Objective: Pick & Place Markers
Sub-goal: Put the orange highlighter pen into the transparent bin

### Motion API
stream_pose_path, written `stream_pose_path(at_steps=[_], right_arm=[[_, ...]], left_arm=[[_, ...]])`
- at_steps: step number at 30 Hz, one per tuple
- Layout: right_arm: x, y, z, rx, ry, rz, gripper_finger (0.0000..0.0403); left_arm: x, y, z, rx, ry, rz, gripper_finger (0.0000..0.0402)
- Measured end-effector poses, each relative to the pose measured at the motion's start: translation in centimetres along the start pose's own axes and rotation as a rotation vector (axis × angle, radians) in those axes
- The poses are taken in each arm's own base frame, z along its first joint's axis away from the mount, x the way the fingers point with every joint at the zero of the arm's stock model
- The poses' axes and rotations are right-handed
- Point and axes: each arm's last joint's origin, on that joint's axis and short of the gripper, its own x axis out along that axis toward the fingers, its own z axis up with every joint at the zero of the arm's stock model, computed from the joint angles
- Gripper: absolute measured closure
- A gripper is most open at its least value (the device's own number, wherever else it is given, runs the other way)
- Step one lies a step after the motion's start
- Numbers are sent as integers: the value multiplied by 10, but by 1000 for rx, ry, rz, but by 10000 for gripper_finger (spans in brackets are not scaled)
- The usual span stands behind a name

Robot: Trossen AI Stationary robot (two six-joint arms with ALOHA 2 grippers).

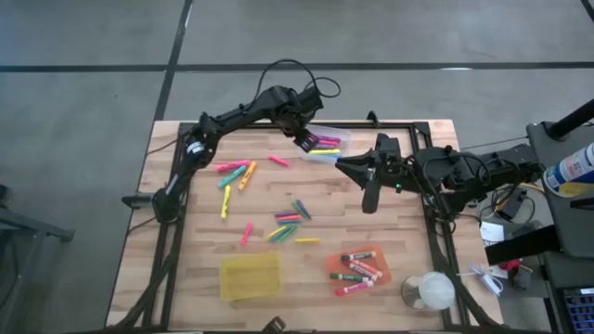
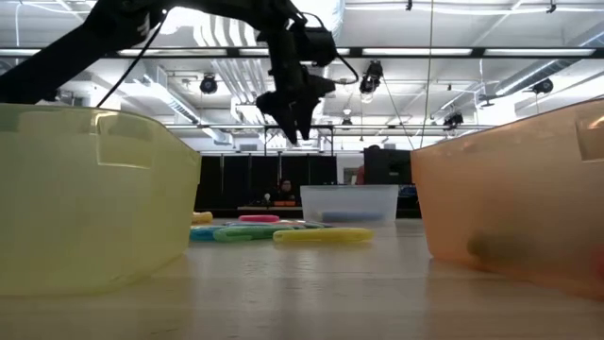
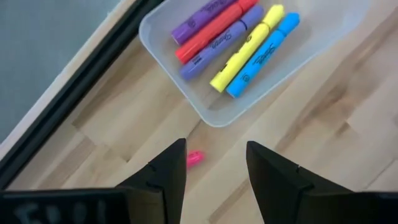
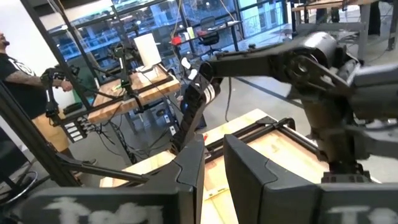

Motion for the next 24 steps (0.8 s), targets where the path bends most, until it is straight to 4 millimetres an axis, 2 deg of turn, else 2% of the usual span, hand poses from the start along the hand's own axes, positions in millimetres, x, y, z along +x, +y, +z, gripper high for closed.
stream_pose_path(at_steps=[6, 12, 18, 24], right_arm=[[0, 0, 0, -1, 2, -1, 346], [0, 0, 0, -3, 4, -2, 346], [0, 0, 0, -9, 4, -2, 346], [0, 0, 0, -12, 4, -3, 346]], left_arm=[[-23, 4, -9, -32, 7, 6, 241], [-29, 10, -32, -63, 48, 33, 241], [-24, 21, -74, -143, 19, 10, 241], [-41, 34, -121, -231, -19, -43, 241]])
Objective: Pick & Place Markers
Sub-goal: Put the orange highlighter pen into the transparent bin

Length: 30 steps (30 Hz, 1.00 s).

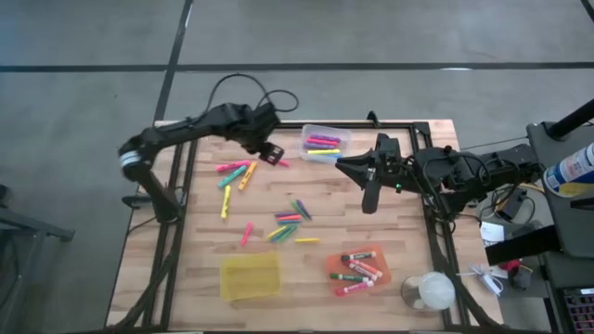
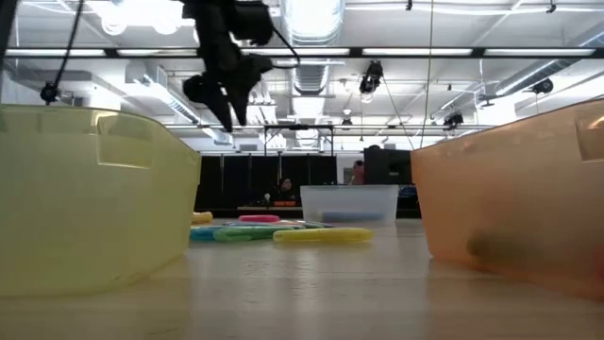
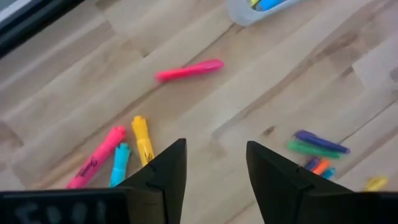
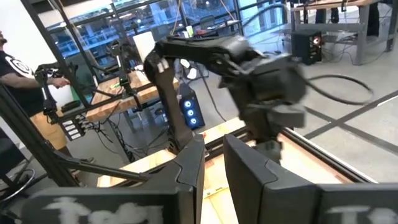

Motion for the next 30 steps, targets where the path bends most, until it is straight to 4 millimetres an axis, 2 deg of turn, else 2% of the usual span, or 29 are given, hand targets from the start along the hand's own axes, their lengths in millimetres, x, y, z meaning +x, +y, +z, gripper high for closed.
stream_pose_path(at_steps=[8, 15, 21, 30], right_arm=[[1, -2, 1, -21, -5, -12, 346], [1, -1, 0, -21, -5, -12, 346], [1, -1, 0, 10, -5, -12, 346], [1, -1, 0, 12, -5, -12, 346]], left_arm=[[-6, 23, -39, -104, -61, -47, 241], [16, 37, -67, -127, 11, -5, 241], [40, 42, -78, -136, 41, 10, 241], [62, 50, -83, -156, 1, -6, 241]])
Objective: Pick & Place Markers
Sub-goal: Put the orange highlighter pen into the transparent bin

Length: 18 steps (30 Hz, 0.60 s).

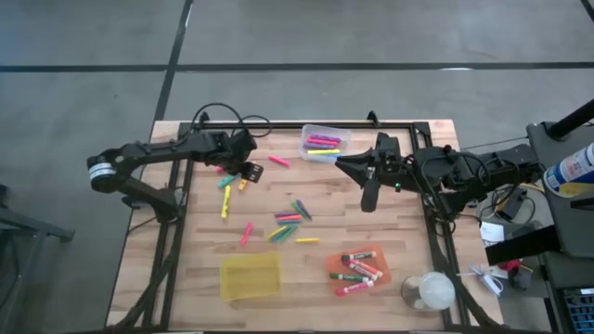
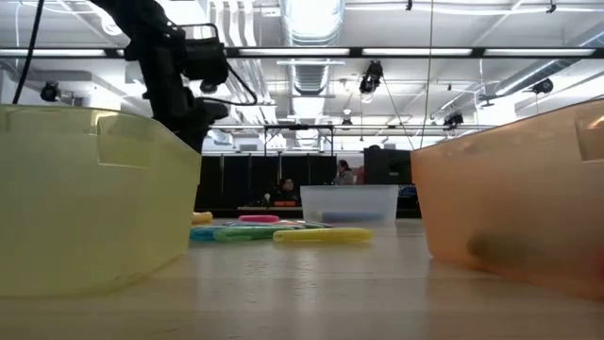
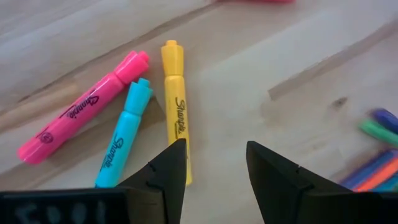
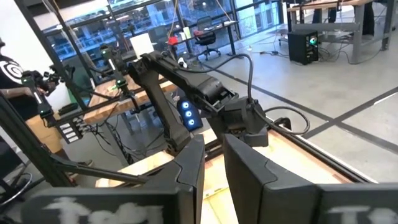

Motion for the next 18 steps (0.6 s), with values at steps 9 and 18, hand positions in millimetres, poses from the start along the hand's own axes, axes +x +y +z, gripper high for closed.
stream_pose_path(at_steps=[9, 18], right_arm=[[0, 0, 0, 0, -1, -2, 346], [0, 0, -1, -4, 1, -4, 346]], left_arm=[[19, 11, -8, -55, -12, 2, 241], [30, 21, -8, -91, -36, -22, 241]])
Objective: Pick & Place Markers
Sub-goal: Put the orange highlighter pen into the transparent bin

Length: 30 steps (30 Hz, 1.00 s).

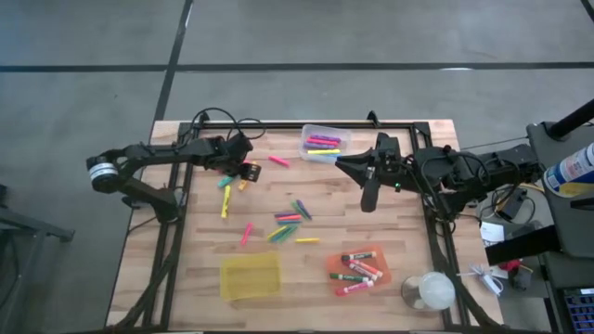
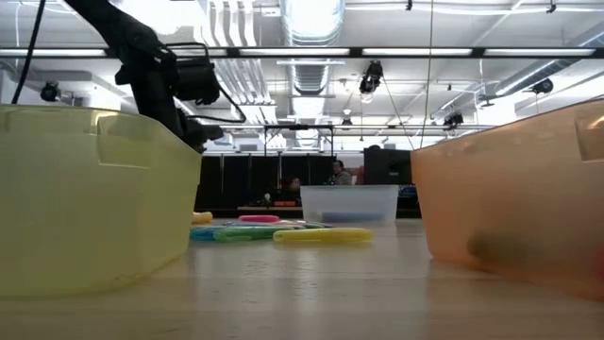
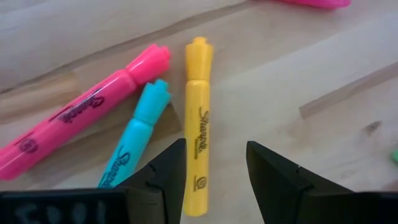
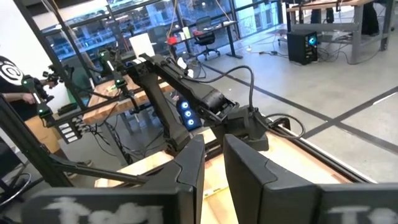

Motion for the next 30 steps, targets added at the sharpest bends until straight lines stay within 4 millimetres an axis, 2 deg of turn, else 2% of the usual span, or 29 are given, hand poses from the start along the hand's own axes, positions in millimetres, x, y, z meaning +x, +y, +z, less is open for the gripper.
stream_pose_path(at_steps=[4, 8, 23, 30], right_arm=[[4, 1, -3, -6, 9, -4, 346], [8, 2, -6, -12, 19, -8, 346], [8, 3, -6, -11, 16, -6, 346], [9, 1, -5, -14, 13, -14, 346]], left_arm=[[4, 0, 1, 2, 0, 6, 241], [15, 2, -1, 7, 40, 40, 241], [39, 3, -4, 41, 121, 91, 244], [34, -2, 0, 44, 118, 44, 297]])
